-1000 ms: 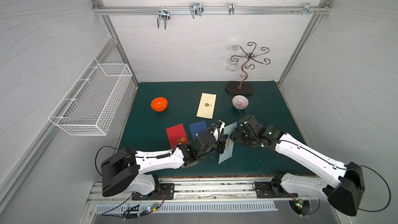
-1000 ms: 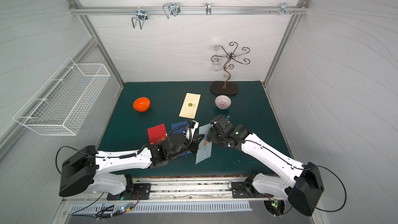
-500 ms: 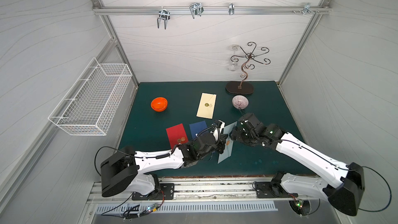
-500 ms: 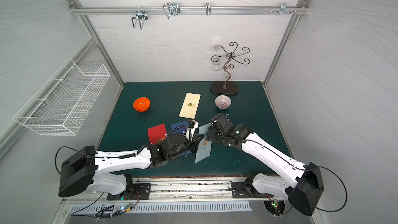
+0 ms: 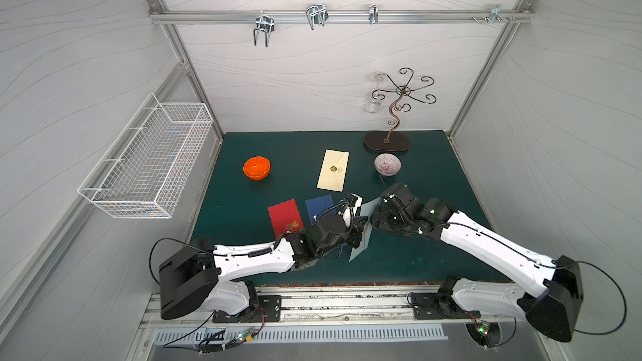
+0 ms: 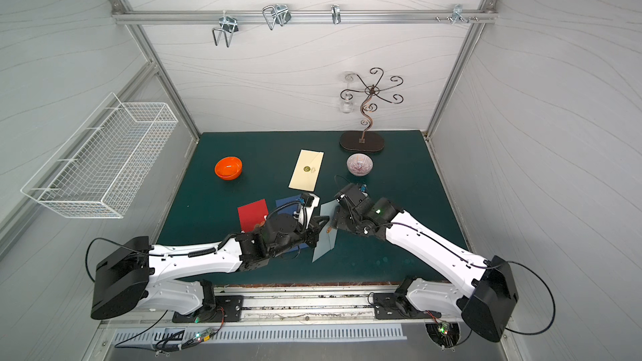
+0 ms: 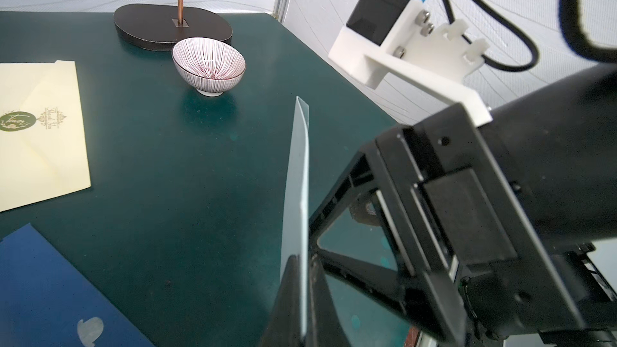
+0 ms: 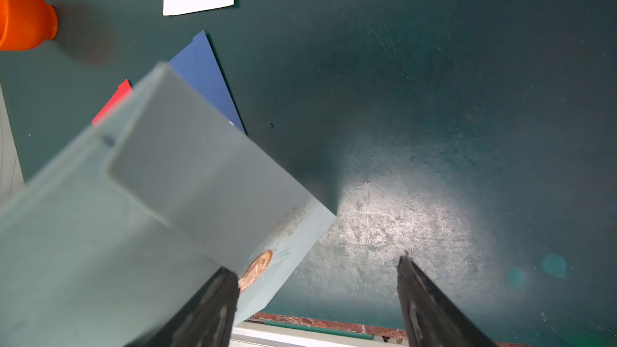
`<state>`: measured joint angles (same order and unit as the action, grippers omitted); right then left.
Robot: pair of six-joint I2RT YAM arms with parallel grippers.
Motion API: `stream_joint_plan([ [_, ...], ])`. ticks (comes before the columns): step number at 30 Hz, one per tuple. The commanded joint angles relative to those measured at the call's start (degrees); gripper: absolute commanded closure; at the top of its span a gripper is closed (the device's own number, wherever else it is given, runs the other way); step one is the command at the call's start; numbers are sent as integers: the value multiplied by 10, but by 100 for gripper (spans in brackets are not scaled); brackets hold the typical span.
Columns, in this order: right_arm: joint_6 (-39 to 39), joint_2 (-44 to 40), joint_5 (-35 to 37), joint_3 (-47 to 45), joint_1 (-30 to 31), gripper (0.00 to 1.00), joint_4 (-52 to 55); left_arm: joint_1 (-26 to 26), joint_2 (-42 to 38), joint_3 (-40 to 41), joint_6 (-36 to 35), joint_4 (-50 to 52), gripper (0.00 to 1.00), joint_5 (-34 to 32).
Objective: Open the envelope
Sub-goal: Open the envelope flap on the envelope.
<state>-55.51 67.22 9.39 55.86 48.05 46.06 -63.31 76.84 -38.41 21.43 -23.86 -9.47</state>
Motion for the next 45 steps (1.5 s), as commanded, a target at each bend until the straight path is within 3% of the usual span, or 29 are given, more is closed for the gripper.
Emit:
stream_joint_plan([
  [1,-5,-10,36,7,0,24,44,-2,-20,0,-8,-41,100,10],
  [9,9,-42,-21,0,0,23,-17,-2,-15,-2,-3,-42,100,15],
  [20,-28,-51,4,-29,-17,23,-17,-2,-18,1,-3,-65,100,84],
  [37,6,-72,-33,-30,-17,23,-50,-2,-12,-10,-11,-51,100,82],
  [45,-28,-81,-41,-25,-21,22,-46,-2,-10,-12,-13,-55,100,81],
])
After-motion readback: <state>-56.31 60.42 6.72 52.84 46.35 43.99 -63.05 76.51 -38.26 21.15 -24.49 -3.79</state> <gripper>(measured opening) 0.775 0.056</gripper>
